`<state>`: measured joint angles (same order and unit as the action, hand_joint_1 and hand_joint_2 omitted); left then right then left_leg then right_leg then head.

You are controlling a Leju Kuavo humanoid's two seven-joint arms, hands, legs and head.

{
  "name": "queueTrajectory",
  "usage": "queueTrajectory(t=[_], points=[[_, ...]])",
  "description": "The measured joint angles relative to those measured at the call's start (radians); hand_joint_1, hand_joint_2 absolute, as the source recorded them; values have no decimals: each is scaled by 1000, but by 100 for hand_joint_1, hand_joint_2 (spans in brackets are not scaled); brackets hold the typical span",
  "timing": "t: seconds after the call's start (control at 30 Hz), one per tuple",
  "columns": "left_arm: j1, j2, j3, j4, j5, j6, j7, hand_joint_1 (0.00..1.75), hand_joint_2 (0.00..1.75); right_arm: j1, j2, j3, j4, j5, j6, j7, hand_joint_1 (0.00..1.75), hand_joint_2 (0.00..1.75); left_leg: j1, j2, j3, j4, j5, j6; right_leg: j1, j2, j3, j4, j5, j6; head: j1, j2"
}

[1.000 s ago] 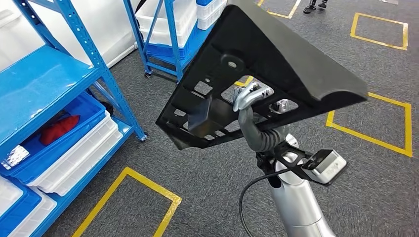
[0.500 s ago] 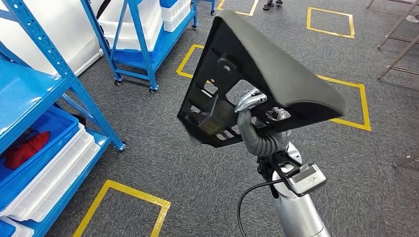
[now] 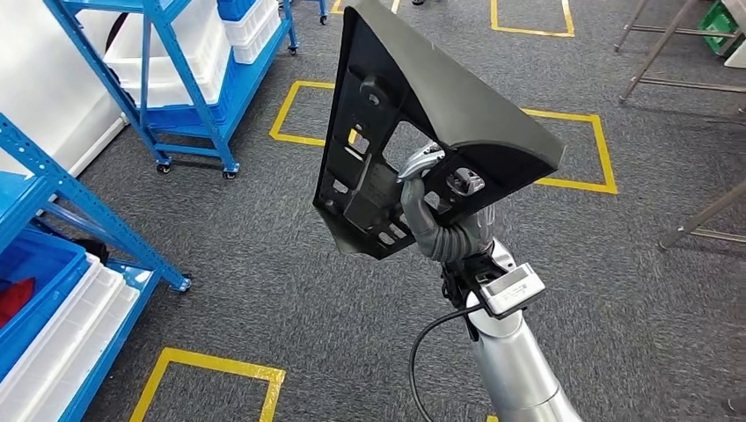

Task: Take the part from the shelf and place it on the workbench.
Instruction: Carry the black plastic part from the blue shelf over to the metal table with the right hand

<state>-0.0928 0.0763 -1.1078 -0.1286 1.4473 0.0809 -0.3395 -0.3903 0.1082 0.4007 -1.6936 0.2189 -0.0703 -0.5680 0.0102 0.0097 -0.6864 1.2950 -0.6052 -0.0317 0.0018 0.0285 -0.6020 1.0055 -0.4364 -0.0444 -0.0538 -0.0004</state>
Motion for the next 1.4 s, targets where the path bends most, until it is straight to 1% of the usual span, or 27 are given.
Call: queueTrajectory(t=[0.03,0.07,0.13,0.17,0.2,0.27,0.3,0.33,0.4,0.47,0.6,0.63,0.7,0.77,0.83,0.9,0.97,1.0,1.03,1.07,1.1,1.13,1.2,1.23,1.27,1.33,1.4], points=[[1,0,0,0,0,0,0,0,0,-1,0,1,2,-6,3,0,175,175,0,-1,0,-12,21,1,0,12,1,1,0,0,0,0],[0,0,0,0,0,1,0,0,0,-3,0,1,3,-14,11,1,175,175,1,-7,20,-63,59,3,0,24,3,2,-1,1,0,0],[1,0,0,0,0,0,0,0,0,-15,0,2,4,-27,33,5,175,175,3,-45,77,-204,131,9,0,47,3,8,-4,6,0,0],[0,0,0,0,0,-1,-1,0,0,-24,1,3,4,-29,43,11,175,175,4,-63,98,-253,149,12,0,58,0,11,-4,10,0,0],[0,0,0,0,0,-3,-2,0,0,-34,1,4,5,-26,49,20,175,175,3,-73,108,-277,153,16,-1,68,-4,13,-4,15,0,0],[-4,-1,0,0,0,-7,-4,0,0,-54,1,6,8,-10,53,47,175,175,2,-63,112,-287,151,25,-2,83,-11,13,0,28,0,0],[-7,-2,0,0,0,-9,-5,0,0,-65,1,7,12,3,52,59,175,175,3,-53,114,-291,154,31,-2,73,-14,17,-3,34,0,0],[-9,-3,0,0,0,-10,-6,0,0,-79,2,9,17,16,51,69,175,175,4,-43,116,-296,157,38,-1,54,-23,34,-15,38,0,0],[-10,-4,0,0,0,-12,-8,0,0,-107,4,16,32,37,45,80,175,175,4,-23,119,-301,160,48,0,3,-63,119,-64,44,0,0],[-8,-4,0,0,0,-12,-9,0,0,-122,6,21,42,43,40,84,175,175,2,-11,118,-301,159,51,-2,-13,-99,192,-101,47,0,0],[-8,-4,0,0,0,-12,-9,0,0,-123,7,21,44,43,39,85,175,175,1,-9,118,-301,159,51,-2,-14,-106,207,-108,48,0,0],[-8,-4,0,0,0,-12,-9,0,0,-125,7,23,47,43,37,85,175,175,1,-5,118,-301,159,51,-4,-15,-119,233,-116,49,0,0],[-8,-4,0,0,0,-10,-10,0,0,-131,8,26,61,31,34,74,175,175,0,15,119,-300,157,51,-9,-19,-134,259,-104,53,0,0],[-6,-5,0,0,0,-7,-11,0,0,-125,6,29,56,-20,51,10,175,175,-5,52,127,-299,148,39,-2,-54,-71,133,-46,43,0,0],[-4,-8,0,0,0,-7,-10,0,0,-94,0,29,21,-44,62,-61,175,175,-7,78,137,-296,134,21,7,-73,-5,2,-5,25,0,0],[-3,-11,0,0,0,-7,-7,0,0,-59,-6,29,-9,-21,50,-86,175,175,-2,54,123,-252,98,10,1,-51,1,-6,-1,13,0,0],[-1,-13,0,0,0,-8,-7,0,0,-28,-10,30,-30,-5,39,-97,175,175,1,14,69,-130,33,5,-2,-30,4,-9,1,7,0,0],[2,-14,-1,0,0,-8,-6,0,0,-9,-11,31,-41,2,35,-100,175,175,1,4,35,-60,6,2,-2,-19,4,-9,1,6,0,0],[3,-13,-2,0,0,-8,-5,0,0,10,-14,31,-51,7,31,-101,175,175,1,1,11,-15,-4,1,-2,-6,4,-8,0,6,0,0],[5,-13,-3,0,0,-9,-5,0,0,29,-16,31,-62,12,28,-101,175,175,2,-1,2,-5,6,0,-2,7,4,-7,0,6,0,0],[5,-13,-5,0,0,-9,-3,0,0,44,-19,31,-72,15,26,-101,175,175,3,-2,12,-34,34,0,-3,20,5,-5,-1,8,0,0],[4,-13,-7,0,0,-9,-2,0,0,55,-21,31,-82,17,23,-101,175,175,5,-8,39,-99,74,0,-4,32,6,-2,-3,10,0,0],[3,-11,-9,0,0,-8,-1,0,0,71,-25,31,-101,19,17,-100,175,175,10,-44,98,-228,127,1,-6,55,4,8,-8,19,0,0],[2,-10,-12,0,0,-7,1,0,0,78,-27,31,-109,19,15,-99,175,175,11,-61,115,-265,137,4,-7,64,0,12,-9,25,0,0],[3,-10,-14,0,0,-4,5,0,0,85,-28,30,-115,20,14,-99,175,175,11,-70,121,-278,134,8,-7,73,-4,14,-9,30,0,0],[2,-8,-23,0,0,9,24,0,0,102,-32,28,-127,24,13,-97,175,175,8,-60,123,-282,136,22,-9,84,-9,14,-6,43,0,0],[-1,-5,-33,0,0,30,56,0,0,115,-36,24,-139,31,12,-94,175,175,8,-42,125,-290,142,38,-8,48,-22,39,-24,53,0,0]])
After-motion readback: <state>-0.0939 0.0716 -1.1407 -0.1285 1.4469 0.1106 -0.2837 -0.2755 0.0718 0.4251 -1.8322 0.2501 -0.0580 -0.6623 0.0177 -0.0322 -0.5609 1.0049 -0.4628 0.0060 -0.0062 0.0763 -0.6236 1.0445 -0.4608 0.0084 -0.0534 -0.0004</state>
